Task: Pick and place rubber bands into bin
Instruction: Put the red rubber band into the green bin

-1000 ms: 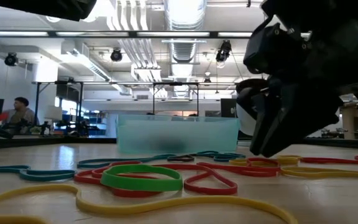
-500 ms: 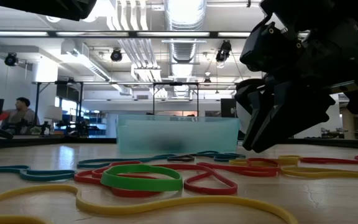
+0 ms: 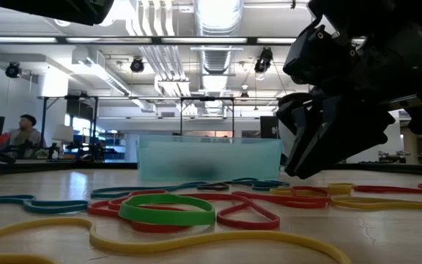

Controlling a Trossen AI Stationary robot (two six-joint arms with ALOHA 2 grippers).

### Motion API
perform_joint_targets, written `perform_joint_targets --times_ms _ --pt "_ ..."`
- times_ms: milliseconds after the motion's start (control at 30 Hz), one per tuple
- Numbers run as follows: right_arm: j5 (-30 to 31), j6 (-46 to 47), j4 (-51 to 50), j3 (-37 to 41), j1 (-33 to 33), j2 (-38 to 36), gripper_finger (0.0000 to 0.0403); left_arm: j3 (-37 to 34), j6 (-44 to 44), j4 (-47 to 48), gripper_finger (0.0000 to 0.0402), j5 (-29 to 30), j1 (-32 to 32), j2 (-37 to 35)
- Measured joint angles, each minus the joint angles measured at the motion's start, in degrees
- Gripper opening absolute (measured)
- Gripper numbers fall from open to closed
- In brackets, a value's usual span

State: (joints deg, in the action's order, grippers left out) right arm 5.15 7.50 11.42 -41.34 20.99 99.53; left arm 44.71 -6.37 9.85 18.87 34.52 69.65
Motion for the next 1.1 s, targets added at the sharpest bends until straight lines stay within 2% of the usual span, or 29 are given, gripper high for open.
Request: perform_joint_targets --times_ms 500,633,833,1100 --pt "-0.29 0.47 4.92 -0.66 0.0 6.45 0.008 -0.07 0.02 0.12 0.0067 -0.04 0.04 -0.04" --pt "-0.52 0.59 4.49 -0.59 -0.02 5.61 0.0064 -0.07 0.02 0.09 0.0067 -0.04 0.02 -0.04" --pt "-0.9 -2.07 3.44 -0.36 0.15 4.25 0.0014 -0.09 0.02 0.09 0.0067 -0.02 0.02 -0.04" --pt "-0.88 -3.3 2.99 -0.33 0.13 2.44 0.0009 -0.11 0.02 0.07 0.0067 -0.02 0.01 -0.04"
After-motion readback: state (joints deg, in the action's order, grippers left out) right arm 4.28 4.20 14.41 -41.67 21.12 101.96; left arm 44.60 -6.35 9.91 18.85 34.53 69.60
